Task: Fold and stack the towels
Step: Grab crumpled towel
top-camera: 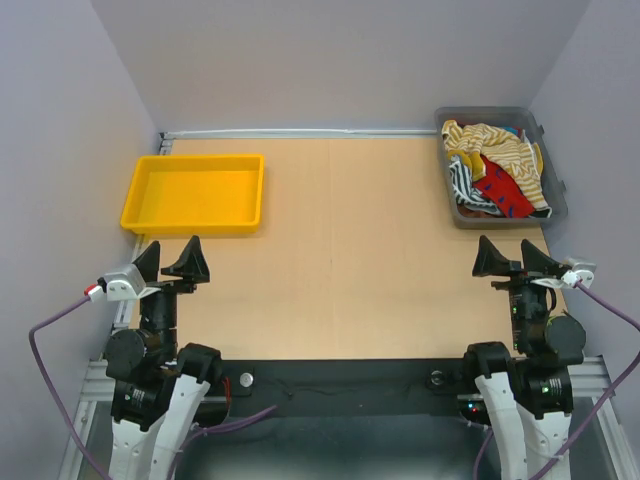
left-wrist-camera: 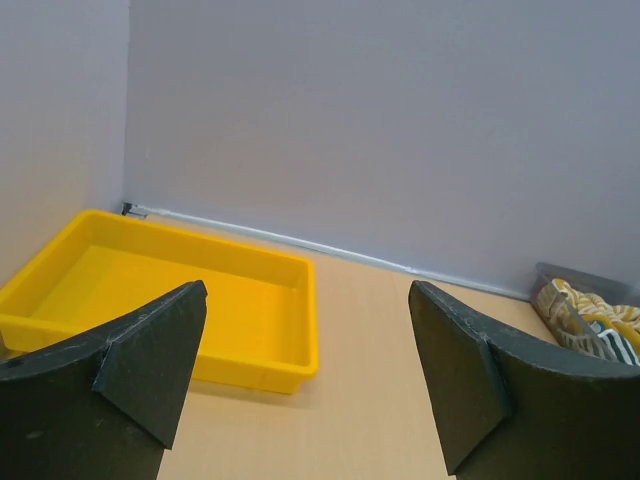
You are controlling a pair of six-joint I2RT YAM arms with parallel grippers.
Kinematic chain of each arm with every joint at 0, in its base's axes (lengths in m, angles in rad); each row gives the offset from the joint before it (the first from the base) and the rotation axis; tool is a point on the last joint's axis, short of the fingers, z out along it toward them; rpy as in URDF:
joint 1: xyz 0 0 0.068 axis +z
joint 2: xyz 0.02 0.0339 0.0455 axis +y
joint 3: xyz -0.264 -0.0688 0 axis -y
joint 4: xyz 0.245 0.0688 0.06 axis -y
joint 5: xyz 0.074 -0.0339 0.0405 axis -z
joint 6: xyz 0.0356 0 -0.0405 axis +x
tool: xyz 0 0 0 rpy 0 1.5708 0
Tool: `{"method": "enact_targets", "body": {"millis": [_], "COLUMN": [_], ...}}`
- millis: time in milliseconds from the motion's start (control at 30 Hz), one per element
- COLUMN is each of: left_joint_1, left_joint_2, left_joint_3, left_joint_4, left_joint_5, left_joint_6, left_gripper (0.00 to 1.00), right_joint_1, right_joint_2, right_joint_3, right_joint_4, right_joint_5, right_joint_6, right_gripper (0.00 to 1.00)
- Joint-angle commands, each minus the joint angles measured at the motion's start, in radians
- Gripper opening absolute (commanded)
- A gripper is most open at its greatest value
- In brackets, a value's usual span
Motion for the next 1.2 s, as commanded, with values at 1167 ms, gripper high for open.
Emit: {"method": "enact_targets", "body": {"millis": [1167], "left_joint_1": [-0.018], "left_joint_2": [0.290], "left_joint_3": [0.032], "left_joint_4": [0.020], "left_joint_5": [0.191], "left_joint_6": [-0.093], "left_gripper": [0.98], "right_joint_1": [-0.222], "right_joint_2": [1.684], "right_joint_3": [0.979], "right_joint_4": [-0.022], "right_joint_5": [0.387], "right_joint_6": [0.045], "right_gripper": [0.95]}}
